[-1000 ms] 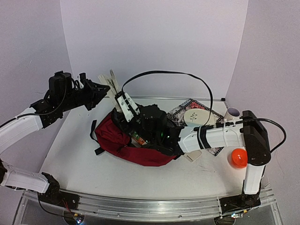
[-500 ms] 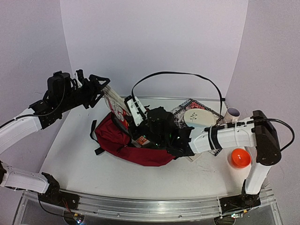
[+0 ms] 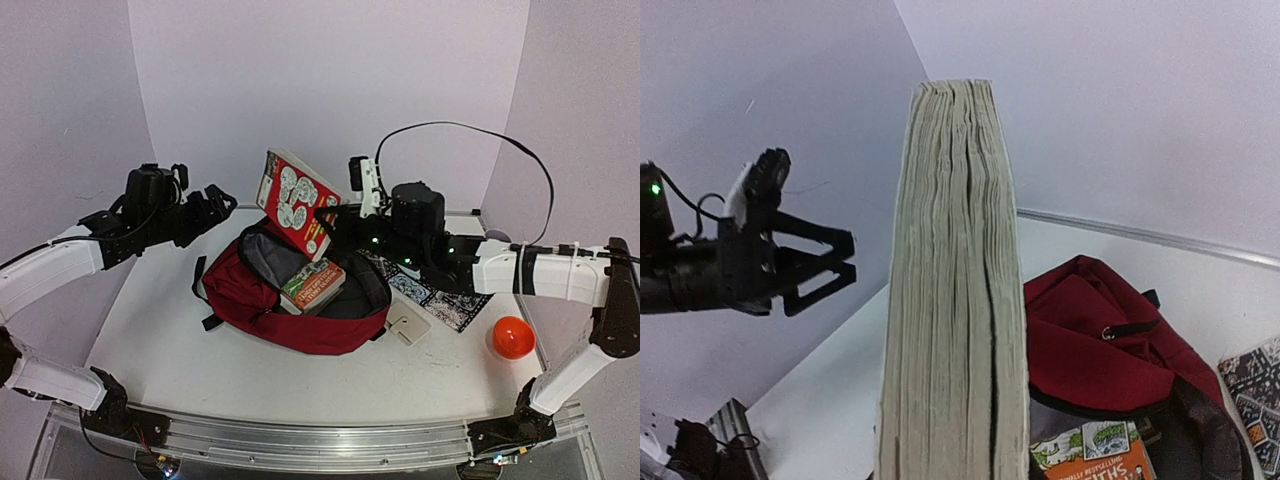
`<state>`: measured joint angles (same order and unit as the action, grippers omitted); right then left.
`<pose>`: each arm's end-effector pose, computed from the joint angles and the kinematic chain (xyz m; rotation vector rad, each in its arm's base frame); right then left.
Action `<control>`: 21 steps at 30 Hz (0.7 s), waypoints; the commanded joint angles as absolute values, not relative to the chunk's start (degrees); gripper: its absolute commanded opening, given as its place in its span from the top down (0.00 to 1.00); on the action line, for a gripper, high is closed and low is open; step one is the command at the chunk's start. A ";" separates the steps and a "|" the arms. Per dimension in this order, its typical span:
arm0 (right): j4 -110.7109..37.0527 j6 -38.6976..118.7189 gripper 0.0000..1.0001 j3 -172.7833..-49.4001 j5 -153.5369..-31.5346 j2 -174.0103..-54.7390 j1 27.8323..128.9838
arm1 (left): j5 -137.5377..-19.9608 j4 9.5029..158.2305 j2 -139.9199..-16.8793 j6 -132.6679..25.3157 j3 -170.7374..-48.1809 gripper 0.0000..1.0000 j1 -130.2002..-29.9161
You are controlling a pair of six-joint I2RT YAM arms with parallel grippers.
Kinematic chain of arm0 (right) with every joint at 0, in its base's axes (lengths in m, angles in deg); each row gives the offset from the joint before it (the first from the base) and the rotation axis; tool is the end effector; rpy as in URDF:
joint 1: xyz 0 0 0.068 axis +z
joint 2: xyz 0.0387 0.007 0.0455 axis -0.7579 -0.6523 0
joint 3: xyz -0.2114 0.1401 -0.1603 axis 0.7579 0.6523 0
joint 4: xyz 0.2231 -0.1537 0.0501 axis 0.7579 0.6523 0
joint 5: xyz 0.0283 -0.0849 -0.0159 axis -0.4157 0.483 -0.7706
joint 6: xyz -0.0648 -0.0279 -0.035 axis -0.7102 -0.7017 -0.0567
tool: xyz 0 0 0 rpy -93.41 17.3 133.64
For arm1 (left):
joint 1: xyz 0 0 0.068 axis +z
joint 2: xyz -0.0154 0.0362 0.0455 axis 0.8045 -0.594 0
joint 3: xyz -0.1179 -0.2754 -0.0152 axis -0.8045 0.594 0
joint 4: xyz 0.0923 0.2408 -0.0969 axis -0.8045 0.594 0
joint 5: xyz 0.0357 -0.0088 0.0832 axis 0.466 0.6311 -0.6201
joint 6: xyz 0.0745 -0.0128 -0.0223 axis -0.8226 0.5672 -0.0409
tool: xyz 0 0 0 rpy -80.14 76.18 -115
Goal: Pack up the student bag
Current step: Pick up the largest pocket of the bag from the student bag.
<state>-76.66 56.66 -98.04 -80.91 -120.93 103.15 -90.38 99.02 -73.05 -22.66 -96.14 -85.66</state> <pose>0.2431 0.3250 0.3842 -0.3083 1.3740 1.0905 0.2699 -0.1646 0.3382 -0.2297 2.0669 -0.7665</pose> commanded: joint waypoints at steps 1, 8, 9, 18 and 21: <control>-78.77 68.39 1.00 -94.91 -89.12 -115.15 101.12 | -87.44 100.30 -77.90 -27.44 -99.19 0.05 -84.37; -77.95 77.94 1.00 -88.07 -95.98 -109.81 96.81 | -78.51 100.34 -85.32 -30.78 -102.02 0.06 -83.84; -77.98 78.83 1.00 -87.32 -96.56 -109.18 96.65 | -76.80 100.31 -86.13 -31.15 -102.46 0.08 -83.84; -77.95 88.42 1.00 -77.93 -99.41 -102.34 93.64 | -68.97 99.89 -92.24 -32.32 -105.37 0.50 -83.88; -78.07 91.62 1.00 -75.34 -100.44 -100.90 93.03 | -68.25 99.27 -91.40 -32.21 -105.98 0.73 -83.88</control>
<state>-72.37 85.47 -77.22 -97.80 -104.78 94.10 -71.47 101.06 -92.53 -31.44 -102.05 -83.93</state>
